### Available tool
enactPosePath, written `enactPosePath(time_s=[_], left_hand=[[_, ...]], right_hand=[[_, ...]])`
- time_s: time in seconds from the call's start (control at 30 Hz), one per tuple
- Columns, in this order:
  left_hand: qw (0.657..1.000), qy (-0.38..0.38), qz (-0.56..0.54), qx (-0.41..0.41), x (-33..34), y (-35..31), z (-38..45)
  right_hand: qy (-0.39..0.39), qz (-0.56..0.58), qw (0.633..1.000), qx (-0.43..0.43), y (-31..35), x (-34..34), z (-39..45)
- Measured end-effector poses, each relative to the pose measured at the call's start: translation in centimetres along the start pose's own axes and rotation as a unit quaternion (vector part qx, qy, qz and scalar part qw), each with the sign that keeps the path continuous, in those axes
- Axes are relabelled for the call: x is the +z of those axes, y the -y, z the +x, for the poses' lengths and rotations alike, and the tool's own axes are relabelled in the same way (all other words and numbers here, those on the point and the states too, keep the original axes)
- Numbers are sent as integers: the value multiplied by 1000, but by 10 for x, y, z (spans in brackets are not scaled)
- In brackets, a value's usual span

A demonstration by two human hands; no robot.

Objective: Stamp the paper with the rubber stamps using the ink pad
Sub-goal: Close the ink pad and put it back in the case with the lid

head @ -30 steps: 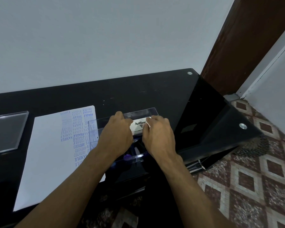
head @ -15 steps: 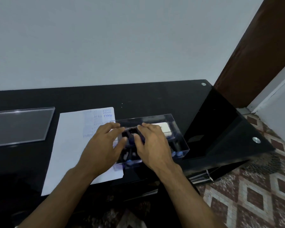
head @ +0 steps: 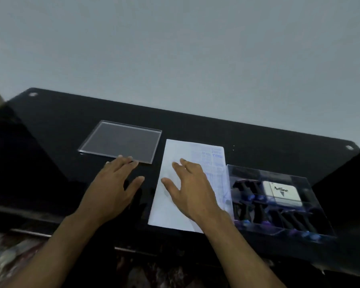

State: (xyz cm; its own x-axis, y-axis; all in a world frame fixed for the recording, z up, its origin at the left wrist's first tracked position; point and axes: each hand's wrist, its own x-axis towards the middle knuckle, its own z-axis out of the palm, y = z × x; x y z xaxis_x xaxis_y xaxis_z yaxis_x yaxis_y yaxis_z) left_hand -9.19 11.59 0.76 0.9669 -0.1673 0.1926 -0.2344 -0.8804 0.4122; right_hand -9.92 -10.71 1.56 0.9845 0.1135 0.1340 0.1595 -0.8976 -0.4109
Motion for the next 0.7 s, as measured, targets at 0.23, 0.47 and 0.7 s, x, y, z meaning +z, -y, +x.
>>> enactPosePath(time_s=[0.23, 0.47, 0.7], left_hand=[[998, -24, 15, -57, -21, 80, -1], [993, -36, -17, -109, -21, 119, 26], [987, -22, -39, -152, -12, 147, 67]], right_hand=[[55, 23, 998, -32, 53, 28, 36], [69, 31, 997, 4, 72, 63, 79], [62, 9, 997, 43, 74, 85, 117]])
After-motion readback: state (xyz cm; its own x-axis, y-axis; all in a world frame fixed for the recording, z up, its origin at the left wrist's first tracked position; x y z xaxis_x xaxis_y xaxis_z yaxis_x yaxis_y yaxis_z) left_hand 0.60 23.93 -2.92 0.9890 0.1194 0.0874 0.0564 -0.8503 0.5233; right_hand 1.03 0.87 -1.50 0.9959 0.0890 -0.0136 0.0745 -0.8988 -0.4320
